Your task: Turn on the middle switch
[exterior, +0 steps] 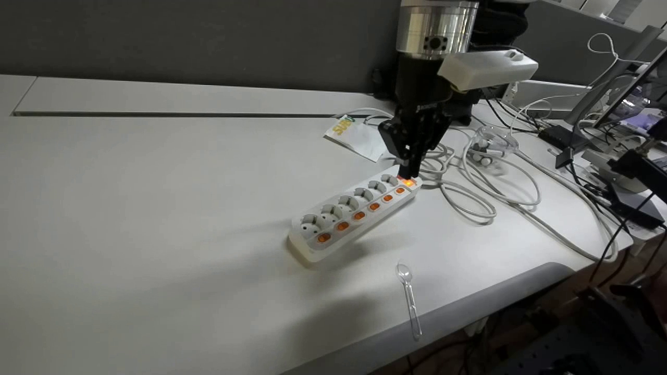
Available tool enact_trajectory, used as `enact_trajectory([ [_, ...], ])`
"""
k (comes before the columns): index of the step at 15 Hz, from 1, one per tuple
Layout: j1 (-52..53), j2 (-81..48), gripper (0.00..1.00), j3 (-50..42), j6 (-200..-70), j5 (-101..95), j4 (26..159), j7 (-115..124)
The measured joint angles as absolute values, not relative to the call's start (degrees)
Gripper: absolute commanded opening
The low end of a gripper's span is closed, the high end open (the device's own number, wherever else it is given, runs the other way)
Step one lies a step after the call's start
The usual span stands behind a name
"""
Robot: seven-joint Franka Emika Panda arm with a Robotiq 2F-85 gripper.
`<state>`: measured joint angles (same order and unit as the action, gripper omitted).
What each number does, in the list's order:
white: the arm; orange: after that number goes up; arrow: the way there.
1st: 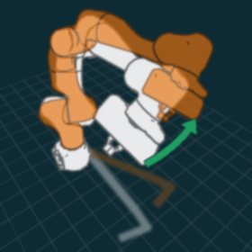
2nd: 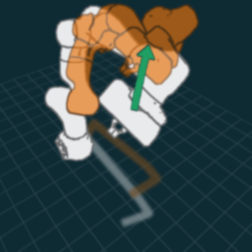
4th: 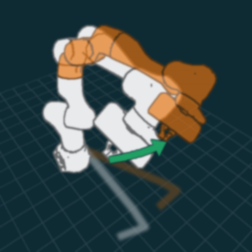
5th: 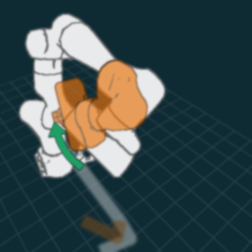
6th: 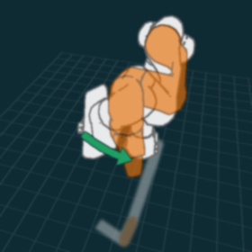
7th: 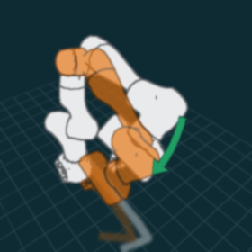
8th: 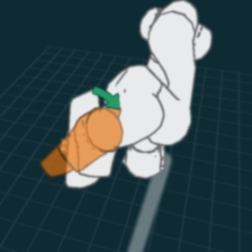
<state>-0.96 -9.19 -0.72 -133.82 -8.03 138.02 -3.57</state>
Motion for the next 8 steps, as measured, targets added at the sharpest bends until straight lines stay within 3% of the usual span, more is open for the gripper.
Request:
enact_trajectory([
  [8,-1.31,-9.29,0.0,-0.78,-134.48,-7.17,138.49,-5.9],
])
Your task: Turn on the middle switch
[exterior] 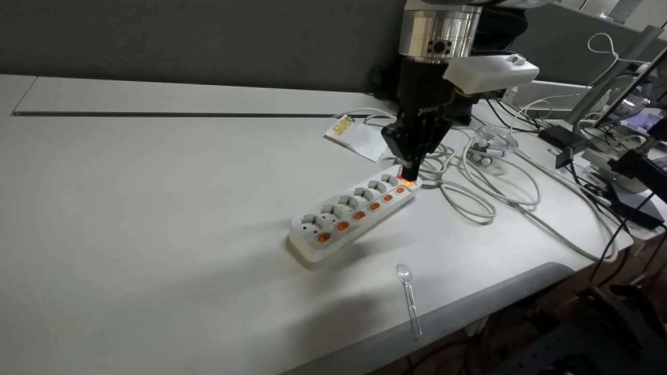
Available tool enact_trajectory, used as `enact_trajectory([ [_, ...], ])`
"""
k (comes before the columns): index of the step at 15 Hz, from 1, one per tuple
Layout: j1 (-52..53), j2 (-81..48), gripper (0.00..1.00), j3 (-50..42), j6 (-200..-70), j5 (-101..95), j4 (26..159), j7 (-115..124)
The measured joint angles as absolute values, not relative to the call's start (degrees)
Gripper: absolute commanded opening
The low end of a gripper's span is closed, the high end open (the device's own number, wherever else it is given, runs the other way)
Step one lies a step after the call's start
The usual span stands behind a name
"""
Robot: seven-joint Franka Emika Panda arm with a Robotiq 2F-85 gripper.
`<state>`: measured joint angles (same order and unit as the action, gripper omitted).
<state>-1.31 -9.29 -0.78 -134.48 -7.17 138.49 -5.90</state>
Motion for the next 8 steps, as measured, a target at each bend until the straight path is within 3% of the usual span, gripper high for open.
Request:
enact_trajectory([
  [8,-0.18,-9.3,0.0,-0.8,-157.56,-15.98,144.43,-5.82],
])
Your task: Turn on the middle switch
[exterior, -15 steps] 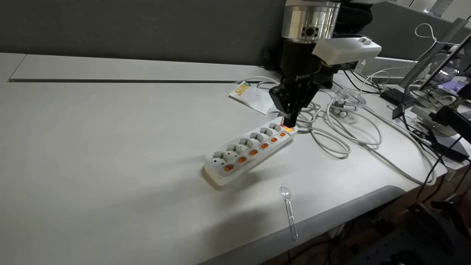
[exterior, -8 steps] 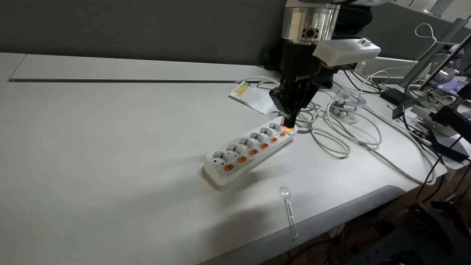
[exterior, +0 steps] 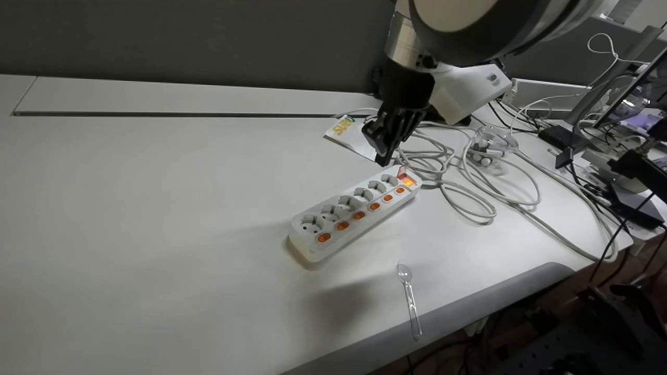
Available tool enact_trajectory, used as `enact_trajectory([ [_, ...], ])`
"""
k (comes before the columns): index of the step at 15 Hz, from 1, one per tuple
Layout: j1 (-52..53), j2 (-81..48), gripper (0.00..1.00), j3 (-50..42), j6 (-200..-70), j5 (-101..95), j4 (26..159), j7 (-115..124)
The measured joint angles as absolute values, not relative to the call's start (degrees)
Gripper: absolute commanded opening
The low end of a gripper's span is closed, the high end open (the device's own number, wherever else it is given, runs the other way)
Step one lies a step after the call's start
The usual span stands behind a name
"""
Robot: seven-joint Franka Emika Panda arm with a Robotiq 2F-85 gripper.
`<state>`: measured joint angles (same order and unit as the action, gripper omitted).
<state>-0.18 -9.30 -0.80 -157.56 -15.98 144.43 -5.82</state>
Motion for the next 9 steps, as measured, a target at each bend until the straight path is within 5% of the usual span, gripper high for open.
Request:
enact_trajectory([
  [9,-0.67,-10.06,0.01,-1.16,-166.05,-14.88,152.01,-8.53],
])
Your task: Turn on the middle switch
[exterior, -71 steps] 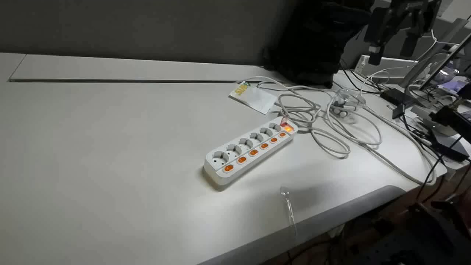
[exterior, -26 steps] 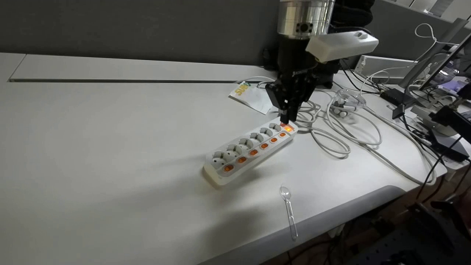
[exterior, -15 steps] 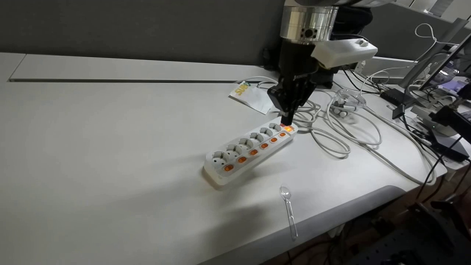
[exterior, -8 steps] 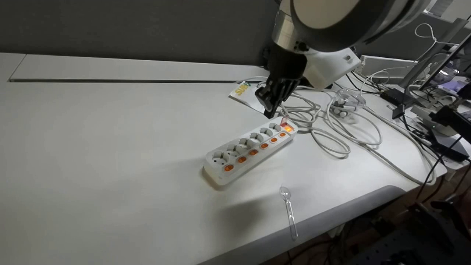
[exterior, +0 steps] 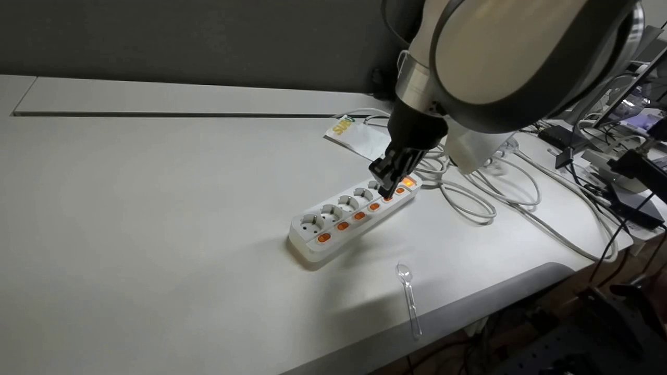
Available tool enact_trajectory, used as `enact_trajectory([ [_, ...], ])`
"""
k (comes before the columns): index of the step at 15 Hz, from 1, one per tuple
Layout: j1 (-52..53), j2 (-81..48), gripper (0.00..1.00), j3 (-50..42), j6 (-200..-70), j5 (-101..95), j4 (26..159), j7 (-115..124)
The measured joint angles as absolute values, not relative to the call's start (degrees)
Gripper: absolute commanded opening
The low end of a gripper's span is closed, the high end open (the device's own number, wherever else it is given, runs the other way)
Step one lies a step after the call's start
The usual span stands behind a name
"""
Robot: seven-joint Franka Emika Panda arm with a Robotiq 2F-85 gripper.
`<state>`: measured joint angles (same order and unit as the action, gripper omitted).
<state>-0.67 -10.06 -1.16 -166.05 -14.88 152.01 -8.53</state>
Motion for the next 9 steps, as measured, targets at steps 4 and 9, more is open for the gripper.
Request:
enact_trajectory([
  [4,-0.81,-10.44,0.0,-1.05,-166.13,-13.62,152.23,-9.93],
  [9,-0.79,-11.57,0.0,-1.01,-165.25,-11.67,151.72,-10.27],
])
